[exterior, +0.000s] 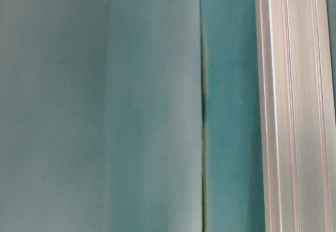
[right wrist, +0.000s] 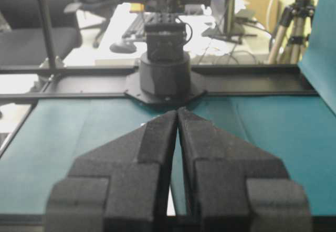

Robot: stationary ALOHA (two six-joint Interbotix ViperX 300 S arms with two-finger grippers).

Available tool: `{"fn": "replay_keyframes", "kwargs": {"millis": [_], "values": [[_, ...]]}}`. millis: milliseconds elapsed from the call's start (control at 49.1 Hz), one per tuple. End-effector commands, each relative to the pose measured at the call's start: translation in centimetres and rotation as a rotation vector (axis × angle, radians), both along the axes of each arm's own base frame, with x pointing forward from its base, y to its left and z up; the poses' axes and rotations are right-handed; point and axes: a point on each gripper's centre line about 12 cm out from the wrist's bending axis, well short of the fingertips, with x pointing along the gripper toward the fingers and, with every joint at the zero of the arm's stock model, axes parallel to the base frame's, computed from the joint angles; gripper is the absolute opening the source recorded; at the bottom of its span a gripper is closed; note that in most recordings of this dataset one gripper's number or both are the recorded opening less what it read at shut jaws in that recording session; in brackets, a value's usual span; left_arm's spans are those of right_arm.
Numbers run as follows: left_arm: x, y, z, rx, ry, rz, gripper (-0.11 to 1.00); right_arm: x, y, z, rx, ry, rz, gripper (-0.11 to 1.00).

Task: Lift the metal rail with both hands.
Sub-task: 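Move both grippers inward toward the two ends of the silver rail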

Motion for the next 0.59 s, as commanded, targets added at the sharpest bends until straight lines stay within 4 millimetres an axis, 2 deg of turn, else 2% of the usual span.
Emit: {"fn": "replay_keyframes", "kwargs": {"millis": [0, 61, 142, 204, 407, 570], "values": [[1.2, 0.5, 0.6, -0.030, 0.053, 0.020, 0.14, 0.3, -0.1, 0.6, 0.033, -0.012, -0.001, 0.14], [1.9, 0.6, 0.9, -0.057, 0.102, 0.027, 0.09, 0.6, -0.7, 0.7, 0.126, 0.020, -0.032, 0.14], [2.8, 0.7, 1.4, -0.069, 0.157, 0.027, -0.01, 1.3, -1.7, 0.9, 0.235, 0.090, -0.079, 0.03], [3.5, 0.7, 1.7, -0.071, 0.203, 0.031, -0.05, 1.8, -2.0, 1.2, 0.254, 0.167, -0.094, 0.00], [5.7, 0.8, 1.9, -0.080, 0.380, 0.041, -0.06, 3.0, -3.0, 0.6, 0.228, 0.537, -0.137, -0.02], [7.6, 1.0, 1.6, -0.085, 0.546, 0.053, -0.06, 4.1, -3.2, 0.1, 0.192, 0.741, -0.140, -0.02]]}}
